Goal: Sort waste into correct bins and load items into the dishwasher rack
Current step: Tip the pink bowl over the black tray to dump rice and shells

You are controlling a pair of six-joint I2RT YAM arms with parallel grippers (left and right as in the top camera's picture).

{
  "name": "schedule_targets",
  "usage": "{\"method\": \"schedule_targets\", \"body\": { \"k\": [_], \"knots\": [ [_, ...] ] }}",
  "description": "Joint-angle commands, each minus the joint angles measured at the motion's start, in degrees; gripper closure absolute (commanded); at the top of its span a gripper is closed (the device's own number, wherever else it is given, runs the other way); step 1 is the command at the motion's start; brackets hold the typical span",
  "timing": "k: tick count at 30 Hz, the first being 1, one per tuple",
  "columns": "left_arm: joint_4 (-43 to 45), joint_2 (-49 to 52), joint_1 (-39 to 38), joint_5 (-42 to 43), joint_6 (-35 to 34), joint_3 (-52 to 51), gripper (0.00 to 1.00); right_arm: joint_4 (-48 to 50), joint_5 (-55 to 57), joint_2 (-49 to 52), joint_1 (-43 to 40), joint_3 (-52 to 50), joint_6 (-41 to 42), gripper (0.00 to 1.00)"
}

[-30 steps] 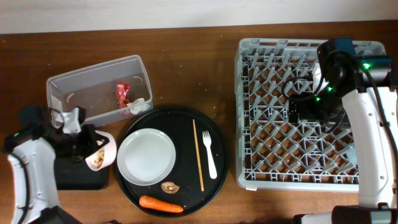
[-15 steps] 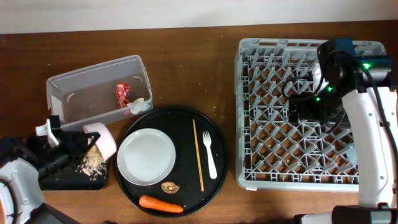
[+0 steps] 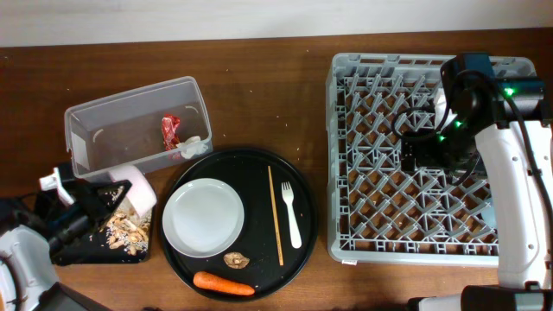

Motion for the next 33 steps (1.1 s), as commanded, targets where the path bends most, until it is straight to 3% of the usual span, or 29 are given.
{"method": "schedule_targets", "body": {
  "k": [1,12,14,16,19,20,23,26,30,32,33],
  "knots": [
    [0.2,-0.9,2.4,2.3,1.3,-0.3,1.00,-0.2,0.9,-0.9,-0.3,-0.2,0.0,0.05],
    [0.0,-0.9,4.4,2.8,0.9,-0.3,1.00,-0.2,0.9,-0.9,-0.3,-0.2,0.0,0.05],
    [-2.2,-0.9,4.7,6.8,0.7,-0.3,1.00,-0.2,0.9,-0.9,-0.3,-0.2,0.0,0.05],
    [-3.0,-0.9,5.6,11.2,4.8,-0.3,1.00,-0.2,0.9,-0.9,-0.3,-0.2,-0.4,0.05],
    [3.1,-0.1,7.1,-3.8,-6.4,-0.3,0.99,-0.2,0.9,-0.9,-0.3,-0.2,-0.4,0.05],
    [2.2,0.2,7.4,-2.3,-6.5,-0.3,1.00,-0.2,0.9,-0.9,-0.3,-0.2,-0.4,0.05],
    [2.2,0.2,7.5,9.6,1.5,-0.3,0.99,-0.2,0.9,-0.9,-0.3,-0.2,-0.4,0.05],
    [2.6,0.2,7.5,6.6,-0.5,-0.3,1.00,-0.2,0.9,-0.9,-0.3,-0.2,-0.4,0.05],
    [3.2,0.2,7.7,9.7,1.4,-0.3,0.99,-0.2,0.9,-0.9,-0.3,-0.2,-0.4,0.05],
    [3.4,0.2,8.2,7.1,-1.7,-0.3,1.00,-0.2,0.9,-0.9,-0.3,-0.2,-0.4,0.05],
    [2.4,0.2,8.4,9.9,0.8,-0.3,1.00,-0.2,0.9,-0.9,-0.3,-0.2,-0.4,0.05]
  ]
}}
